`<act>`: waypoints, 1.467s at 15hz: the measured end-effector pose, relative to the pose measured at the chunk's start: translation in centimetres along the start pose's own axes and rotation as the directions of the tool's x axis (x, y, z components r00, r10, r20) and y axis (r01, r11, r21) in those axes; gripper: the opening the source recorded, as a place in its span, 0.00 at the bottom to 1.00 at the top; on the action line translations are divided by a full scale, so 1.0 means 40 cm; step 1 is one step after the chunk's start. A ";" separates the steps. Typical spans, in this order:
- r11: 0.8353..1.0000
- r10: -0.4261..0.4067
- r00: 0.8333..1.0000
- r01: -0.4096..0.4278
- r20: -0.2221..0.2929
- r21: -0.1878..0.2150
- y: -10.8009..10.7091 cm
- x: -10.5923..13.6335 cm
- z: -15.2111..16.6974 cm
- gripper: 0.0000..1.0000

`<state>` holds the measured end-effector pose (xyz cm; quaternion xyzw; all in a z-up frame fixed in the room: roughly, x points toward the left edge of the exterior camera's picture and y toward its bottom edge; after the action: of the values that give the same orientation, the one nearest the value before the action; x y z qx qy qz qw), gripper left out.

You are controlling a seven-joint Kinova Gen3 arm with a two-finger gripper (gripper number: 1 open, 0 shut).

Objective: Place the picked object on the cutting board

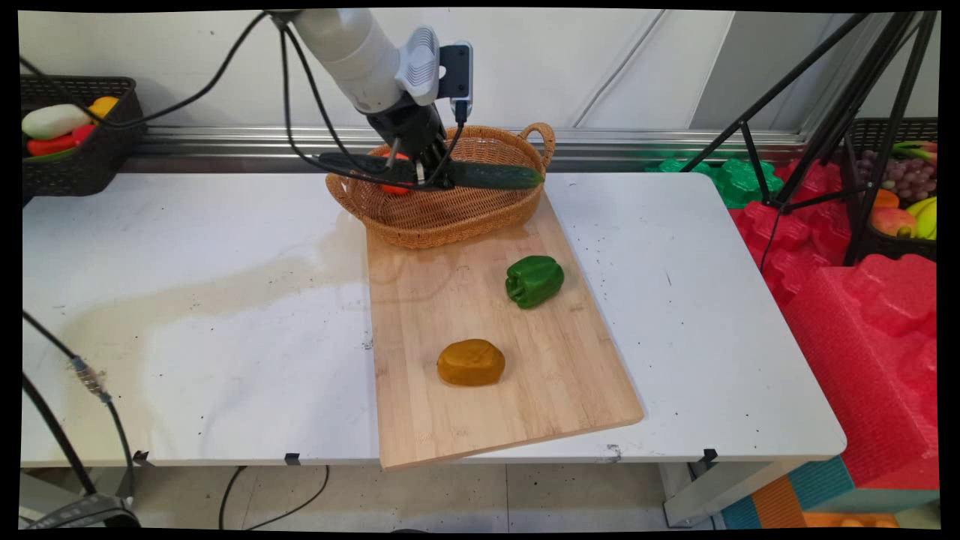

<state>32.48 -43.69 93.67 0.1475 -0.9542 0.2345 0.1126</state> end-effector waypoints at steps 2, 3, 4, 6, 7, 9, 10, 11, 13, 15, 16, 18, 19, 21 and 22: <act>1.000 0.019 1.000 -0.019 -0.016 -0.017 0.042 0.003 -0.047 0.00; 0.999 0.031 0.999 -0.032 -0.024 -0.030 0.068 0.002 -0.069 0.00; 0.998 0.043 0.999 -0.044 -0.031 -0.044 0.094 0.002 -0.087 0.00; 0.995 0.058 0.997 -0.062 -0.044 -0.073 0.140 0.003 -0.114 0.00; 0.994 0.063 0.997 -0.067 -0.049 -0.087 0.160 0.004 -0.123 0.00; 0.990 0.072 0.996 -0.079 -0.060 -0.119 0.202 0.010 -0.132 0.00; 0.988 0.073 0.995 -0.081 -0.064 -0.134 0.220 0.013 -0.131 0.00; 0.986 0.073 0.995 -0.082 -0.067 -0.145 0.233 0.018 -0.127 0.00; 0.983 0.069 0.995 -0.081 -0.073 -0.168 0.257 0.029 -0.107 0.00; 0.979 0.067 0.995 -0.080 -0.078 -0.186 0.271 0.042 -0.078 0.00; 0.978 0.067 0.995 -0.081 -0.079 -0.194 0.277 0.049 -0.059 0.00; 0.975 0.070 0.994 -0.085 -0.080 -0.203 0.282 0.058 -0.028 0.00; 0.974 0.071 0.994 -0.087 -0.079 -0.210 0.284 0.063 -0.008 0.00; 0.968 0.082 0.993 -0.099 -0.079 -0.231 0.290 0.074 0.044 0.00; 0.965 0.090 0.993 -0.107 -0.079 -0.241 0.292 0.078 0.068 0.00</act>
<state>25.28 -35.82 87.38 0.0770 -0.9776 0.1254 0.1505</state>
